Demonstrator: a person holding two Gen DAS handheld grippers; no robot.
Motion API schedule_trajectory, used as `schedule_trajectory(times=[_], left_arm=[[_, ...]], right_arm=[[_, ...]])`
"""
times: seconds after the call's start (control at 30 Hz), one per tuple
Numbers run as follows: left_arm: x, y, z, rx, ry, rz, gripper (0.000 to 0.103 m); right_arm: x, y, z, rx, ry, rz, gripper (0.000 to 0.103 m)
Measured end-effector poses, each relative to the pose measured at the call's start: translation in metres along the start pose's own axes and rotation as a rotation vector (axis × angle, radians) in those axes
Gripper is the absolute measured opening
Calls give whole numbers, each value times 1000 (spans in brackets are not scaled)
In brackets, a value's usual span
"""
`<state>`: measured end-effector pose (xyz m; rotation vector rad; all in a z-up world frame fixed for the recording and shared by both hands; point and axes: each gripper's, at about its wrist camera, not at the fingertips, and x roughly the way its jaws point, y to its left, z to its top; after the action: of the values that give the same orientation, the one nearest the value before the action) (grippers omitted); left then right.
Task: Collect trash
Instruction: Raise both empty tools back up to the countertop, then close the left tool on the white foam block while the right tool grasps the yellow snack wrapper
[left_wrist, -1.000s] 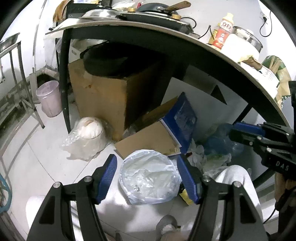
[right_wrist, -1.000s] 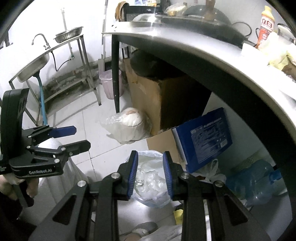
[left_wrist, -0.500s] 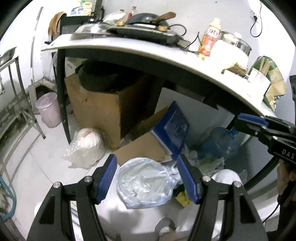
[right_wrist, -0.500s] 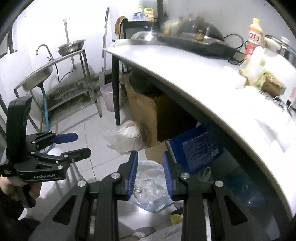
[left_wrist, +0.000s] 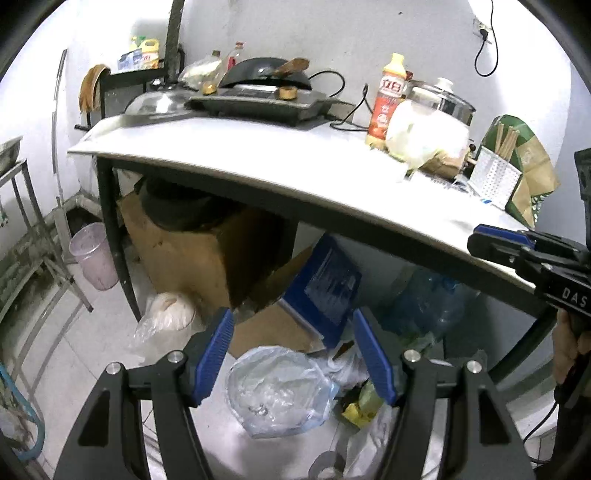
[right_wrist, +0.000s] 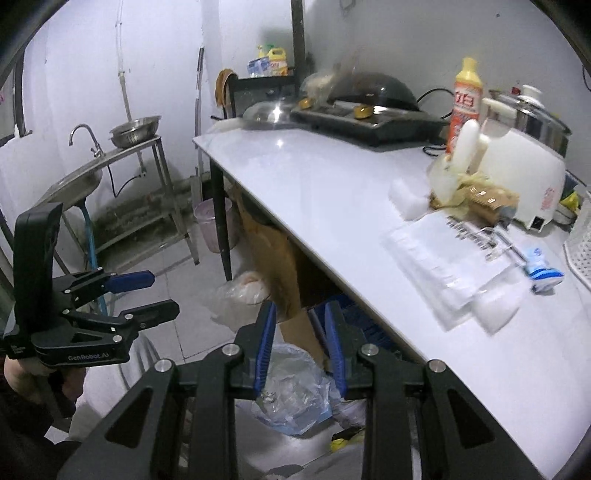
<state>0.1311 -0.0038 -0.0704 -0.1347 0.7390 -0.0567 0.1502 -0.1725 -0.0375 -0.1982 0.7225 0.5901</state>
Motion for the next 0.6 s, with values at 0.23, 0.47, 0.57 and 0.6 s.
schedule_trajectory(times=[0.23,0.47,0.57,0.6], left_arm=[[-5,-23,21,40,-25,-11,67],[-5,-38,39,62,-42,-17,67],[-5,-43,46,72,-50,-26,67],[-5,-45,48,74,-52,-30,67]], right_arm=[[-21,-29,10,20,-28,-23,26],[-32,-46,20,28,-49,-38,26],[-35,-53,25,32,-56,-45,26],[-36,-56,27,35,-59,-47,26]])
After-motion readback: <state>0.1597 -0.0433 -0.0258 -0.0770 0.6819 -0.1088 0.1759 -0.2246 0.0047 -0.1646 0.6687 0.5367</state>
